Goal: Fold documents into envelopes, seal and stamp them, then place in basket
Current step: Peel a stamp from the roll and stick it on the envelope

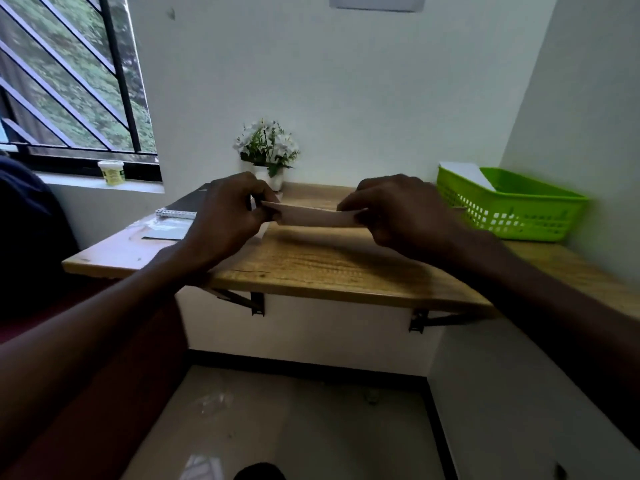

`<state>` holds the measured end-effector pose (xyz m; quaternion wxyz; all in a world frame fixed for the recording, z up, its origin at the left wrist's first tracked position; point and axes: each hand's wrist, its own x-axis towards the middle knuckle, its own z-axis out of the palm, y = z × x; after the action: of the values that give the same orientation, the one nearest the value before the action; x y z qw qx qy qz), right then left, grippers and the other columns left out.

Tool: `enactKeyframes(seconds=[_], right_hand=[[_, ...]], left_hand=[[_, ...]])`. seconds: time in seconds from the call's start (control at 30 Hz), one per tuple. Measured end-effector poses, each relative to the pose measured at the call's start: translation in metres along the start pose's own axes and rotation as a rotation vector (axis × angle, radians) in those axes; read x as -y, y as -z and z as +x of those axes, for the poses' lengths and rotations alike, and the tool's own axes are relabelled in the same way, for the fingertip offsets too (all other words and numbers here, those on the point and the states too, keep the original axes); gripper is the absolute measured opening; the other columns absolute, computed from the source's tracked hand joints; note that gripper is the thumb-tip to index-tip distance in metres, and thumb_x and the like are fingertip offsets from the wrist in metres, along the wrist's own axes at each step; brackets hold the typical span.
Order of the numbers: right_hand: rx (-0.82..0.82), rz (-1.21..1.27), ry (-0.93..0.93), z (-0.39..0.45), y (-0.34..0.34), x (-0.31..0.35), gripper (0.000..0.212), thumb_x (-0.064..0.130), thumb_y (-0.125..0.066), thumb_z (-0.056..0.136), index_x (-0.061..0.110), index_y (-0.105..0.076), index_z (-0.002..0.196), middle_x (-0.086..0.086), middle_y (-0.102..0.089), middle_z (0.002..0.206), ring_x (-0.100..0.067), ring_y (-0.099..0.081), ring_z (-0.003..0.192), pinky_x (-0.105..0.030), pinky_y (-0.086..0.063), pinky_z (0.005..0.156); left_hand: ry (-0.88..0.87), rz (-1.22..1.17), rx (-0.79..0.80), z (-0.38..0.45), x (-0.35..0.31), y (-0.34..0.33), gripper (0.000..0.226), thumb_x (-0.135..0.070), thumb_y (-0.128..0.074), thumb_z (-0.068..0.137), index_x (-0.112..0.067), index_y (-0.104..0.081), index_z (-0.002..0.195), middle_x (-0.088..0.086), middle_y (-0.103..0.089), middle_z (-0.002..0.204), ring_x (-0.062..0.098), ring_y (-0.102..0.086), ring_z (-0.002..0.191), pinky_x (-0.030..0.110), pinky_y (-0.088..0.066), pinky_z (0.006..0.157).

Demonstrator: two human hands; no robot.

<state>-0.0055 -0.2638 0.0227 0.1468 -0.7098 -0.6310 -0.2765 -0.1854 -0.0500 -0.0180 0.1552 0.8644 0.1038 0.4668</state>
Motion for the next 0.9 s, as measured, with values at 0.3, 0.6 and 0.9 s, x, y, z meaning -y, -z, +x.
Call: enactKeyframes(seconds=[0.3,0.6,0.9], right_hand=[[0.118,0.345,-0.099,-0.042,-0.032,0.008,0.034,0.065,-0.059,0.093,0.039,-0.073,0.110,0.018,-0.070,0.107,-0.004,-0.063,0.097,-0.035,-0.054,0.080],[0.541,0.195,-0.305,-0.007,-0.041,0.023,0.056,0.054,-0.020,0.109,0.029,-0.029,0.159,0.002,-0.035,0.165,-0.023,-0.036,0.148,-0.056,-0.023,0.119],[0.698,0.127,-0.325,-0.009,-0.050,0.009,0.061,0.050,-0.011,0.110,0.027,-0.002,0.165,0.006,0.001,0.173,-0.012,0.000,0.159,-0.047,0.000,0.127]], left_hand=[[-0.107,0.263,0.546,0.000,-0.002,0.016,0.056,0.010,-0.062,0.077,-0.037,-0.075,0.104,-0.014,-0.057,0.108,0.013,-0.053,0.104,0.039,-0.052,0.084],[0.072,0.192,0.709,0.008,-0.039,-0.033,0.055,-0.039,-0.043,0.109,-0.017,-0.033,0.158,0.007,-0.038,0.163,0.022,-0.037,0.147,0.032,-0.029,0.117],[0.134,0.332,0.898,0.009,-0.030,-0.055,0.061,-0.048,-0.020,0.111,-0.023,-0.009,0.165,-0.005,-0.004,0.173,0.009,-0.003,0.158,0.035,-0.004,0.129]])
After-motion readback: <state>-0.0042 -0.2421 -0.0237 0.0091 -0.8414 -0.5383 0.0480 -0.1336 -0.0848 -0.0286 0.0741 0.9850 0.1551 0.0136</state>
